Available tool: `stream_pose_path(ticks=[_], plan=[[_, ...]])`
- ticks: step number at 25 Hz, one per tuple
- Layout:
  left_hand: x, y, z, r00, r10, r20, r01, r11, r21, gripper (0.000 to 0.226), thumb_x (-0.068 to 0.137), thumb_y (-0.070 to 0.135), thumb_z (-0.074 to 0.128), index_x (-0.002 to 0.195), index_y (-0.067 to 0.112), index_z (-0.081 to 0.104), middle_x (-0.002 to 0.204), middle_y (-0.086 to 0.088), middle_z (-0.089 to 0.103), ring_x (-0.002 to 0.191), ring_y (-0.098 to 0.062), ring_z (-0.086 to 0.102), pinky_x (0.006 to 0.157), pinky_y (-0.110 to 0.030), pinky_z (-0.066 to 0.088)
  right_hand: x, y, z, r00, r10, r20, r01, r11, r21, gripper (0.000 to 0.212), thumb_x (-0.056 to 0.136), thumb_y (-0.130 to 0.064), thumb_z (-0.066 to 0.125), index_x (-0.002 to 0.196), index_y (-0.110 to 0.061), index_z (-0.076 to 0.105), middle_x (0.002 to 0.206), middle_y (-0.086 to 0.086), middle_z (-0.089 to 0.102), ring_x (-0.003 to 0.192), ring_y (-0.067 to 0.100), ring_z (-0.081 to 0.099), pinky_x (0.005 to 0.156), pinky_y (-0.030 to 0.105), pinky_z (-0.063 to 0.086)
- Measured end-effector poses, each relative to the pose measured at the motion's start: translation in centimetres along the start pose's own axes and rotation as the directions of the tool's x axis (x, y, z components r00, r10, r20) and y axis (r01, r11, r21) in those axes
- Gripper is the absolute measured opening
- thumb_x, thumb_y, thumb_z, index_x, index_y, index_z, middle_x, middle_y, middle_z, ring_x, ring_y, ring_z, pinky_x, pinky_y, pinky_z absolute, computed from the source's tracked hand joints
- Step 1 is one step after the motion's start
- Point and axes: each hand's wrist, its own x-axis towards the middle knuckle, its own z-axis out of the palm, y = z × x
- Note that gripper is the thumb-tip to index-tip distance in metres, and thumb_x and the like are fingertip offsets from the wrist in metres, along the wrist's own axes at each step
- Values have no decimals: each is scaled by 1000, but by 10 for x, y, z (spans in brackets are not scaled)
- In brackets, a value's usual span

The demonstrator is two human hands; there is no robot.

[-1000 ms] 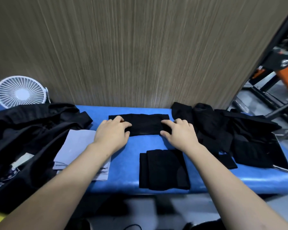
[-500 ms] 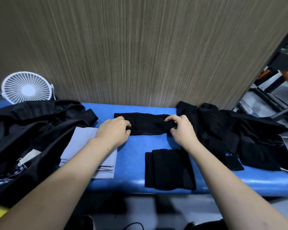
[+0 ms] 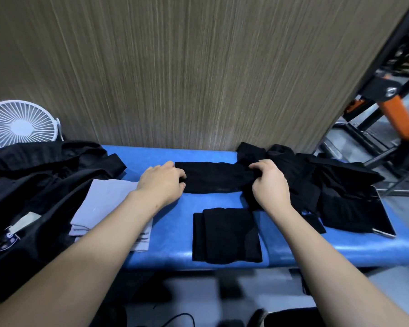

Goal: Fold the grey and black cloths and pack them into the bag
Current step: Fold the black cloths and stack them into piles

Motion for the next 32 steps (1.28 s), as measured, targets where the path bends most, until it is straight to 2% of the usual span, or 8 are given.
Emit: stream_pose_path(ticks=[4,10,18,22,26,28,30,32], plan=[[0,0,1,997,-6,76,12,996,-83,35,100,39,48,134,31,56,128,4,48,115,-25,55,89,-36,45,-2,-1,-5,998,19,53,-21,999,41,47,85,-5,51,131,-12,62,147,-10,45,115,21,58,89,28,43],[-3,-5,6,995,79,61,-68,985,-161,39,99,37,52,136,27,56,136,5,51,126,-19,50,104,-33,38,-15,-39,14,981,-162,104,147,980,138,44,98,-42,51,133,-17,60,143,-18,43,118,10,56,94,34,49],[-6,-14,8,987,148,69,-140,985,-100,38,98,38,50,134,30,59,143,15,52,131,-15,48,104,-36,29,-24,-80,60,918,-260,298,239,965,105,51,97,-42,53,141,-16,53,149,-8,38,133,18,43,103,42,46],[-6,-15,6,986,153,63,-142,979,-146,30,96,30,47,119,27,66,129,12,62,120,-18,55,99,-35,31,-23,-86,66,874,-268,405,258,963,79,54,95,-51,53,145,-30,46,150,-3,42,132,26,40,111,42,36],[-9,-15,0,994,102,50,-90,976,-199,14,91,14,46,100,22,53,100,4,65,103,-26,57,83,-32,32,-21,-88,54,888,-244,389,104,932,348,44,89,-54,57,129,-39,44,131,-9,60,113,16,58,98,41,45],[-11,-14,-2,996,85,26,-75,960,-271,22,88,10,45,105,24,44,95,4,62,95,-28,55,80,-32,32,-13,-79,51,945,-150,290,10,901,435,29,93,-40,58,121,-32,53,118,-9,65,105,13,62,96,40,49],[-10,-12,0,993,112,26,-99,950,-295,44,89,10,43,125,36,41,102,4,62,101,-27,56,86,-34,35,-2,-62,51,985,-92,149,43,952,304,22,97,-24,56,118,-25,63,115,-4,61,108,18,57,100,38,45],[-10,-11,3,990,131,52,-119,973,-198,63,92,12,42,144,48,35,121,3,57,115,-23,52,99,-35,33,4,-44,50,981,-56,186,39,995,93,31,99,-24,54,128,-28,62,125,3,53,117,25,48,103,36,38]])
